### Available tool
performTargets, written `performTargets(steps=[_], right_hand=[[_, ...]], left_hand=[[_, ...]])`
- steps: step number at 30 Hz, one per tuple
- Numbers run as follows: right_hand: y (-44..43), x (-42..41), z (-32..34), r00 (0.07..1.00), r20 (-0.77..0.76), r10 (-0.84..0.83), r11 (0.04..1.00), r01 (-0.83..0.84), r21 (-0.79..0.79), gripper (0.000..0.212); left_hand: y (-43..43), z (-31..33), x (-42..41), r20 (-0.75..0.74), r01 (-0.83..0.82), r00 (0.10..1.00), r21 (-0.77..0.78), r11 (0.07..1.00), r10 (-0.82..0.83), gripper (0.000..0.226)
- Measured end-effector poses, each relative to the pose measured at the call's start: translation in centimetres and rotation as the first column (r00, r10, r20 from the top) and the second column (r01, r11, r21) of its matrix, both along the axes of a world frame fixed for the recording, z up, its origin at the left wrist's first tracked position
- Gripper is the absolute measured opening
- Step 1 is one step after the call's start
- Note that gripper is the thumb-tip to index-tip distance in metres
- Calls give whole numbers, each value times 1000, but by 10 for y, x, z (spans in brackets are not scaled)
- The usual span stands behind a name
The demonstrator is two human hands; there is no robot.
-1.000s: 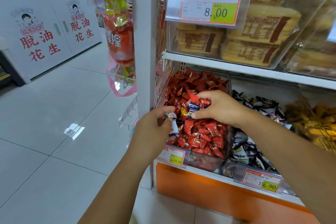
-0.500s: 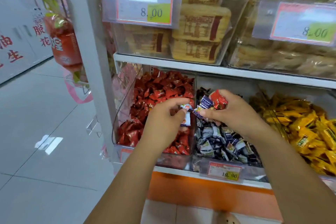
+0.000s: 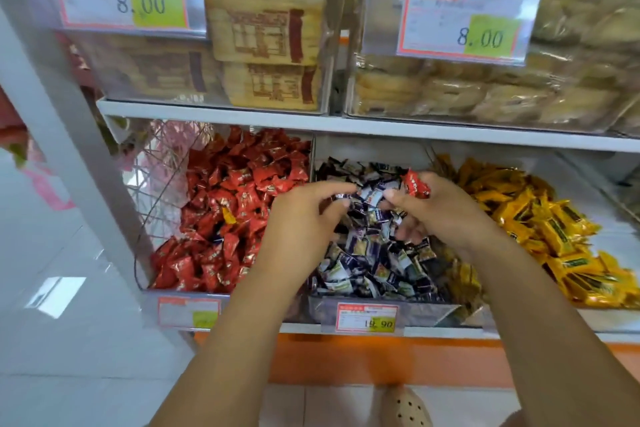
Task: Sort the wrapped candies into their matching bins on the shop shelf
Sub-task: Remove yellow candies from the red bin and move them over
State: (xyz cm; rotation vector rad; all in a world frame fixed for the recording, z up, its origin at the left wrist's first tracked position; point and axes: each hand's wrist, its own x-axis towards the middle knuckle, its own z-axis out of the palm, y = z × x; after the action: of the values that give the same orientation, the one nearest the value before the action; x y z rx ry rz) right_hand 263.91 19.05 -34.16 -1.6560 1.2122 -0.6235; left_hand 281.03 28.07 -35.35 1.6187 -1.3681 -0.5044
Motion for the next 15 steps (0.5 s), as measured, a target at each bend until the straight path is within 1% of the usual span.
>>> performTargets(steps=[2,4,6,8,9,10,12,13,14,15], right_hand=[[3,5,3,997,-80,-2,997,-3,-71,18],[9,19,8,987,-158,19,988,-42,-145,13],[17,43,13,983,-164,78,975,-109,-191,10],[26,72,16,975,-161,154,957,-188,-223,8],[29,87,17,964,-177,198,943,-237,-234,8],[33,102,17,945,-197,260,925,-302,-230,17],[38,126,19,885,-165,435,879,-457,-135,47],[38,136,20,850,-154,504,849,-520,-89,57],[37,145,22,825,-172,538,828,-556,-75,56],[33,152,23,812,-237,533,818,-566,-104,45]], left_hand=[[9,1,12,-19,-28,999,-11,1000,28,27],[23,0,30,20,-102,995,-27,994,102,28],[40,-4,52,83,-210,974,-29,977,212,28],[61,-9,73,155,-338,928,-28,941,338,27],[71,-11,82,162,-386,908,-27,922,385,27],[81,-14,90,157,-417,896,-20,908,415,27],[98,-18,101,149,-442,886,-8,897,438,27],[104,-20,105,135,-445,887,-9,896,442,27],[108,-22,109,118,-447,887,-15,894,446,27],[110,-23,113,102,-446,889,-24,895,446,27]])
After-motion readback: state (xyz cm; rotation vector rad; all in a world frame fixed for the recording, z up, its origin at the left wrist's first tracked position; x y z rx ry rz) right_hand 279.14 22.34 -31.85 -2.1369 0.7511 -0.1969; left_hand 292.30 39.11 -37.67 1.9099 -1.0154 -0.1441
